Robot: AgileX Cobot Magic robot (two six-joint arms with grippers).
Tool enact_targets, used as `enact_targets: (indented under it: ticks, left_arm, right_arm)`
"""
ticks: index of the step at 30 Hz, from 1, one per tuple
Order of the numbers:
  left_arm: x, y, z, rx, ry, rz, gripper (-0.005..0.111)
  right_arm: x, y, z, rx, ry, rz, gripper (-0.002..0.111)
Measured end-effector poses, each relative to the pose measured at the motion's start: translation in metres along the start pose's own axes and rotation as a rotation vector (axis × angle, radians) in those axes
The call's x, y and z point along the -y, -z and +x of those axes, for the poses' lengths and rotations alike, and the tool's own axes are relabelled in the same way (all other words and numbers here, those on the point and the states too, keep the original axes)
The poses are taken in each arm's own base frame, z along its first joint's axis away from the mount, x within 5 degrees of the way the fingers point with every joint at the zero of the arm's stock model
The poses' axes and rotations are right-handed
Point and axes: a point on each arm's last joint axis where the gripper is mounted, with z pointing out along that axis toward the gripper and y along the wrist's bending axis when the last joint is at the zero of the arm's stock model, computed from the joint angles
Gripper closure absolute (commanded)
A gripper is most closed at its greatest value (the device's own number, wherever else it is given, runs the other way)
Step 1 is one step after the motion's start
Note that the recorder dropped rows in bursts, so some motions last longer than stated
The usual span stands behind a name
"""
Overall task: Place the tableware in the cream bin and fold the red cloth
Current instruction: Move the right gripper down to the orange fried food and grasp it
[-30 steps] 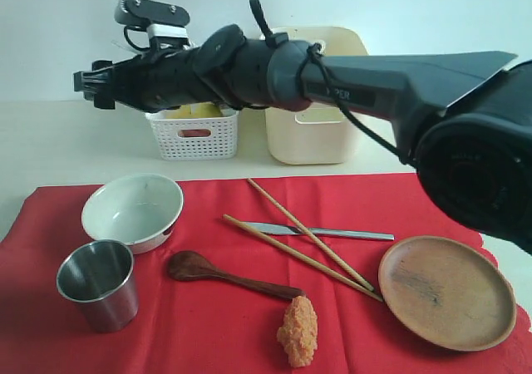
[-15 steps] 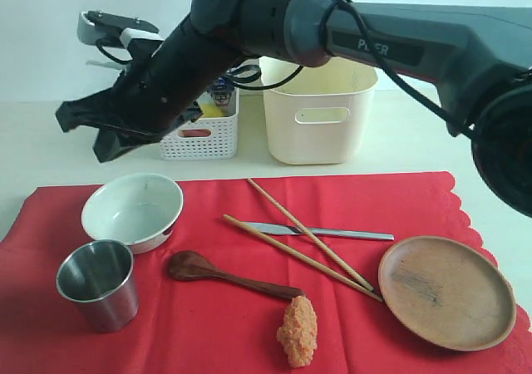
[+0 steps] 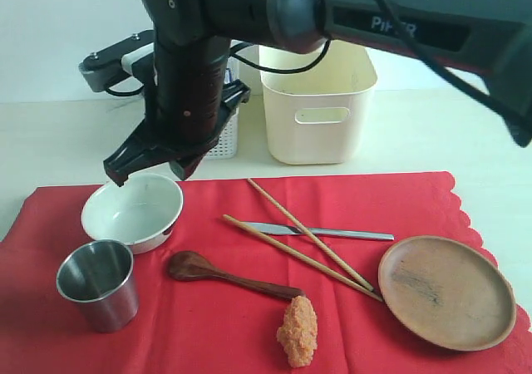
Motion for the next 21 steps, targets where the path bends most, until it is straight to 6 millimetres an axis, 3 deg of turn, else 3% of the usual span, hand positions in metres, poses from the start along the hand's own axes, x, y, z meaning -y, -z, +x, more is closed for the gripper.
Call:
enact_targets:
  ticks: [9, 16, 21]
  left_arm:
    - [0.000, 0.000, 0.000, 0.000, 0.000, 0.000, 0.106]
    - [0.000, 0.000, 0.000, 0.000, 0.000, 0.000, 0.106]
    - [0.000, 0.000, 0.000, 0.000, 0.000, 0.000, 0.106]
  right_arm:
    - [0.010, 0.016, 0.044, -0.046, 0.035, 0.097, 0.108]
    - [0.030, 0.018, 0.099, -0.115, -0.028, 0.181, 0.108]
    - [0.036, 0.019, 0.136, -0.159, -0.096, 0.161, 0.098]
